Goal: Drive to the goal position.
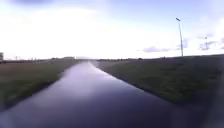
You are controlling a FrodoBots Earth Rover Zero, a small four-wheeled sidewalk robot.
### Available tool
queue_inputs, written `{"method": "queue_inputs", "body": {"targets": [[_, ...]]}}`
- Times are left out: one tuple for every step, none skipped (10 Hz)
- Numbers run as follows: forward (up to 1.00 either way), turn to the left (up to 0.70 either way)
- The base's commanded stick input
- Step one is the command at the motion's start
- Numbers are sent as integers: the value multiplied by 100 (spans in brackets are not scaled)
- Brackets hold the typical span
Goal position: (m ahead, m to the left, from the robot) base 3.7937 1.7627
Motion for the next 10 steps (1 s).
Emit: {"method": "queue_inputs", "body": {"targets": [[45,27],[45,27],[45,27],[45,17],[45,5],[45,0],[45,0],[45,0],[45,0],[45,0]]}}
